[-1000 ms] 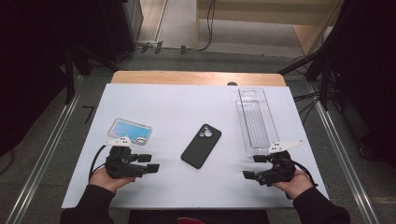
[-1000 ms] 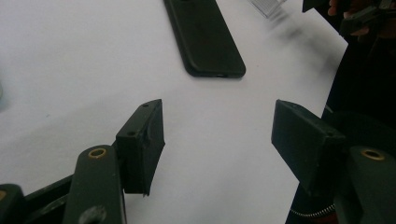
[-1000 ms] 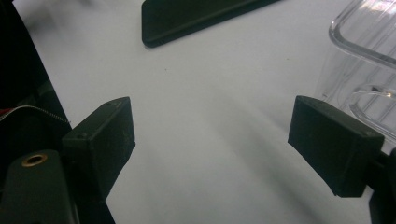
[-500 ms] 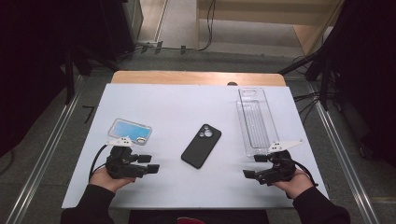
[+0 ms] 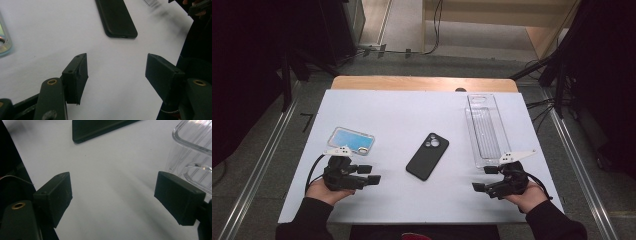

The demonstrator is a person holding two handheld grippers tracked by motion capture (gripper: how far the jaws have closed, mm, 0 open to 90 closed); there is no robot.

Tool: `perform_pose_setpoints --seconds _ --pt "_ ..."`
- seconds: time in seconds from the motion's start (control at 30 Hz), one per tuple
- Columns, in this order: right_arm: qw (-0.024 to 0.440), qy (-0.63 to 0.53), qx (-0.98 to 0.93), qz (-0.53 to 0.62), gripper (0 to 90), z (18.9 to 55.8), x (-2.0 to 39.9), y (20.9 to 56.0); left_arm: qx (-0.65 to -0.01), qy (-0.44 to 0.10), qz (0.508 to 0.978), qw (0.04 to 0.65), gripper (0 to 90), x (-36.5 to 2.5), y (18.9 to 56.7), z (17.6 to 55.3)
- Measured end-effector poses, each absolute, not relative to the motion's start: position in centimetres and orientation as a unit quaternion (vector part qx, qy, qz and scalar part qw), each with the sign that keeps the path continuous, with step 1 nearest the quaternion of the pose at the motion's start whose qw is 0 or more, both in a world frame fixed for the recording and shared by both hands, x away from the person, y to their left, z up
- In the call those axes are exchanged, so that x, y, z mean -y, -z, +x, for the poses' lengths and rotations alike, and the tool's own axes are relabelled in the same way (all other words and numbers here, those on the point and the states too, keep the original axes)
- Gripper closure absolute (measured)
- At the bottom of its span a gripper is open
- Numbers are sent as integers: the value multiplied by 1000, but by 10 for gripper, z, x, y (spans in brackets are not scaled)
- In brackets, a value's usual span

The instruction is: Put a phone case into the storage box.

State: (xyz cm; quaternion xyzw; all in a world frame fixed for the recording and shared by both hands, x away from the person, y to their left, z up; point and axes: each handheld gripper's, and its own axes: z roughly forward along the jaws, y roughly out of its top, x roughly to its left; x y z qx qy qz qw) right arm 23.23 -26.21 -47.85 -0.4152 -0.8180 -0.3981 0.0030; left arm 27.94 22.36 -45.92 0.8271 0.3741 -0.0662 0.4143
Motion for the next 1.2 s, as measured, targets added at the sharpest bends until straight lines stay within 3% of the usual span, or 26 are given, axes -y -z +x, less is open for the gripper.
perform_pose_setpoints --seconds 0.63,1.2 --pt "3 397 818 -415 131 233 262 479 -416 29 807 418 289 -241 448 305" --pt "3 397 820 -413 131 232 263 479 -451 16 792 411 292 -260 442 355"
